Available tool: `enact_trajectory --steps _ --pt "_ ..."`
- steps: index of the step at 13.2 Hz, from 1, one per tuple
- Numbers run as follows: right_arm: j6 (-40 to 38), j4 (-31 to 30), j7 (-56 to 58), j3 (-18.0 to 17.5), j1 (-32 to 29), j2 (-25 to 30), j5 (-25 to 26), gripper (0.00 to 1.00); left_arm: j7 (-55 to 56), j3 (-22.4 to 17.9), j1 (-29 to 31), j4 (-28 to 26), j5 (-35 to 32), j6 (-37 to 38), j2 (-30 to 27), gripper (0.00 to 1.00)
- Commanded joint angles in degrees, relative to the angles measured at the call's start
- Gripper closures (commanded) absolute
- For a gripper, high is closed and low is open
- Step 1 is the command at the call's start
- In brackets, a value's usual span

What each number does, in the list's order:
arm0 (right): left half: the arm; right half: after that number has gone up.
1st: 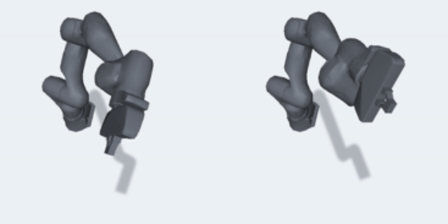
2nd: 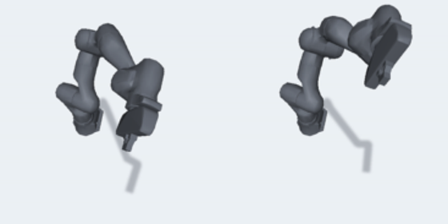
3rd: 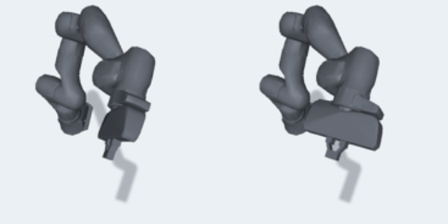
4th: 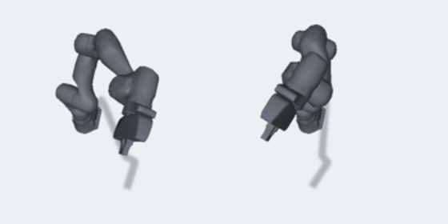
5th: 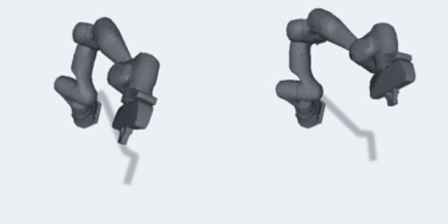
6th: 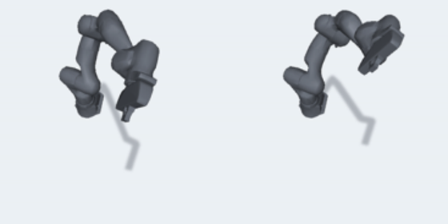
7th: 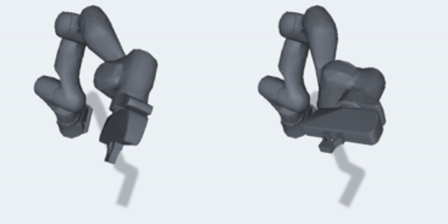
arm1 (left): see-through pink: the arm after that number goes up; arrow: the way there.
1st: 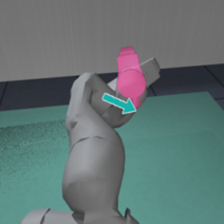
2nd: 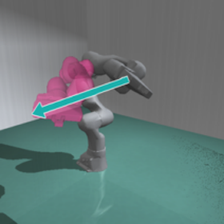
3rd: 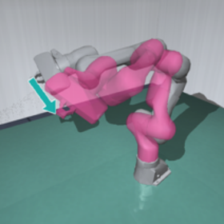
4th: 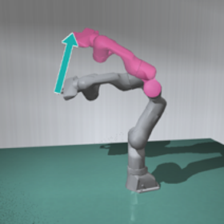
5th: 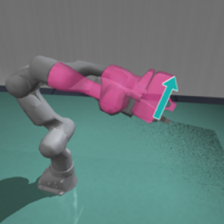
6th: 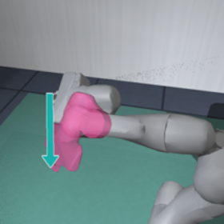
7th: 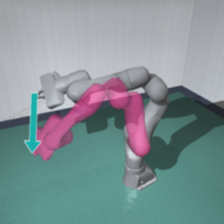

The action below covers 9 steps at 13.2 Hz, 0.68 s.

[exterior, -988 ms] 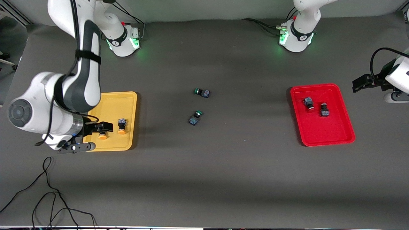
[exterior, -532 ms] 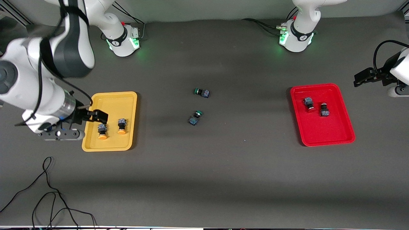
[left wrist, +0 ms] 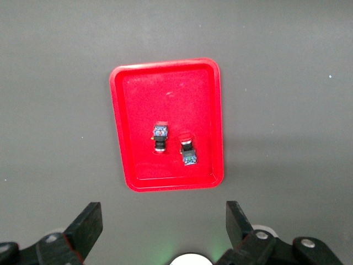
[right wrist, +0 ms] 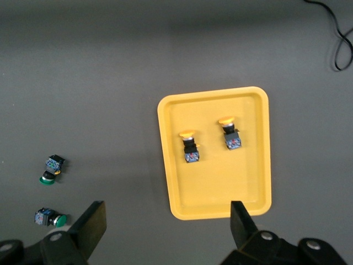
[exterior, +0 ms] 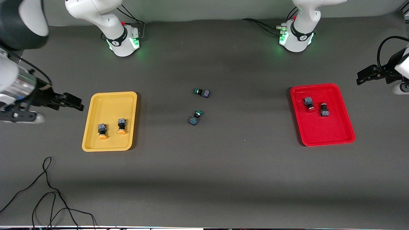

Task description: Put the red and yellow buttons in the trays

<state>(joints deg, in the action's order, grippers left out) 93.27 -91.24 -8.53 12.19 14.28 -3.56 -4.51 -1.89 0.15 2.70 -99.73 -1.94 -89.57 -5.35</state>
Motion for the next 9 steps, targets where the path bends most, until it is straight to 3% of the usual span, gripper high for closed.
enact_trajectory --steps 1,9 --pt "0.2 -5.4 -0.8 -9.0 -10.6 5.9 1.4 0.0 0.3 -0.6 -1.3 2.4 -0.5 1.7 0.1 0.0" --pt "-1.9 -4.3 5.8 -8.0 -11.6 6.7 4.0 0.0 0.3 0.6 -0.9 2.1 -1.0 1.6 0.2 0.0"
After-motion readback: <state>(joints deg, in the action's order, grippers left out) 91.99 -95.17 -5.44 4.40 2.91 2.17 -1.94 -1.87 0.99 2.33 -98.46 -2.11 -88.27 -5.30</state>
